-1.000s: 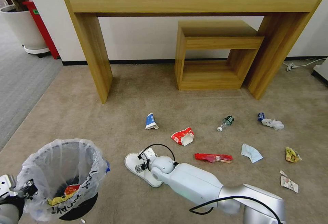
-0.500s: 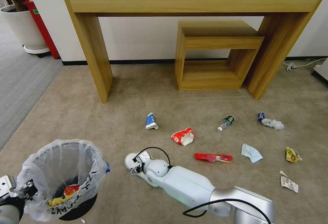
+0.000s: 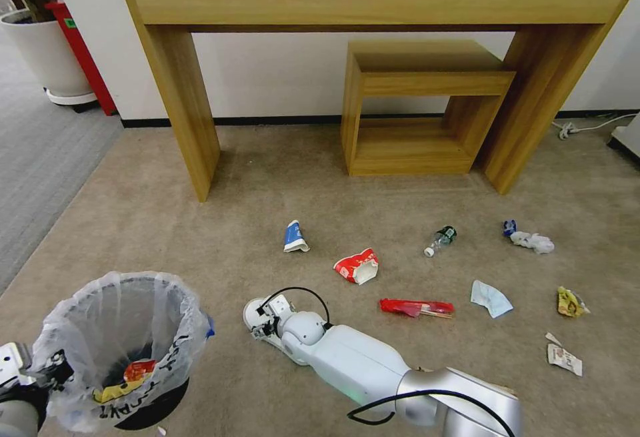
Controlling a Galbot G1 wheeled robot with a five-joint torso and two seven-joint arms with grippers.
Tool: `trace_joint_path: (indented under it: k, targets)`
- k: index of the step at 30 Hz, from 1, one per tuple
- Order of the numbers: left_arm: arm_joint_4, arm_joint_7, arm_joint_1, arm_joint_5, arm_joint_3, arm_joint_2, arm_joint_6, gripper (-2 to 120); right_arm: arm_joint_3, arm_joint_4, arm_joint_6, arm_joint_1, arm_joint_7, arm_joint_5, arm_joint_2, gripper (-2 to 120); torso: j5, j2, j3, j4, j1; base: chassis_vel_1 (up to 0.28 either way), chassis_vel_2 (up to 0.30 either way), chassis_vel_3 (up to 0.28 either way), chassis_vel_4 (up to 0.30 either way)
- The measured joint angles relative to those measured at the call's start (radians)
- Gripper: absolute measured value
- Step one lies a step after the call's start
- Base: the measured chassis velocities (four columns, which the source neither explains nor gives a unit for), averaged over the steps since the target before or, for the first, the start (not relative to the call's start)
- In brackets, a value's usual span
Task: Pick up the trash bin and place the garbage on the floor into it.
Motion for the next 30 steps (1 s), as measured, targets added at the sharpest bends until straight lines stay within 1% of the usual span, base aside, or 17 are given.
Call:
trace_joint_path:
  k: [16,18,19,21,23,24,25,27,28,29,30]
  targets:
    - [-0.009,0.007,0.008,0.011,0.0,0.001,-0.005,1,0.012,-0.074,0.016,-0.011,-0.007,-0.042,0.037,99,0.0002,0.0,0.0,0.0001,0.0,0.0,0.0,0.0,0.0]
    - [-0.009,0.007,0.009,0.012,-0.002,0.003,-0.006,1,0.015,-0.071,0.015,-0.012,0.0,-0.045,0.034,93,0.0002,0.0,0.0,0.0001,0.0,0.0,0.0,0.0,0.0]
    - [-0.009,0.007,0.009,0.012,-0.002,0.003,-0.006,1,0.015,-0.071,0.015,-0.012,0.0,-0.045,0.034,93,0.0002,0.0,0.0,0.0001,0.0,0.0,0.0,0.0,0.0]
    - [-0.009,0.007,0.009,0.012,-0.002,0.004,-0.006,1,0.018,-0.06,0.012,-0.012,0.007,-0.042,0.024,84,0.0003,0.0,0.0,0.0002,0.0,0.0,0.0,0.0,0.0]
    - [-0.01,0.007,0.009,0.012,-0.002,0.004,-0.006,1,0.018,-0.058,0.012,-0.012,0.007,-0.041,0.022,82,0.0003,0.0,0.0,0.0002,0.0,0.0,0.0,0.0,0.0]
    - [-0.01,0.007,0.008,0.012,-0.002,0.005,-0.006,1,0.021,-0.05,0.011,-0.011,0.009,-0.037,0.014,74,0.0003,0.0,0.0,0.0002,0.0,0.0,0.0,0.0,0.0]
    - [-0.01,0.007,0.008,0.013,-0.002,0.007,-0.006,1,0.022,-0.047,0.011,-0.01,0.011,-0.035,0.011,69,0.0003,0.0,0.0,0.0001,0.0,0.0,0.0,0.0,0.0]
    - [-0.01,0.007,0.008,0.013,-0.002,0.007,-0.006,1,0.023,-0.046,0.011,-0.009,0.011,-0.034,0.009,68,0.0003,0.0,0.0,0.0001,0.0,0.0,0.0,0.0,0.0]
    - [-0.01,0.007,0.008,0.013,-0.002,0.008,-0.007,1,0.025,-0.044,0.011,-0.008,0.014,-0.031,0.007,62,0.0003,0.0,0.0,0.0001,0.0,0.0,0.0,0.0,0.0]
    - [-0.01,0.007,0.008,0.013,-0.001,0.008,-0.008,1,0.027,-0.042,0.011,-0.007,0.016,-0.029,0.003,54,0.0003,0.0,0.0,0.0001,0.0,0.0,0.0,0.0,0.0]
    - [-0.01,0.007,0.008,0.013,-0.001,0.008,-0.009,1,0.028,-0.04,0.011,-0.006,0.016,-0.026,0.002,52,0.0003,0.0,0.0,0.0001,0.0,0.0,0.0,0.0,0.0]
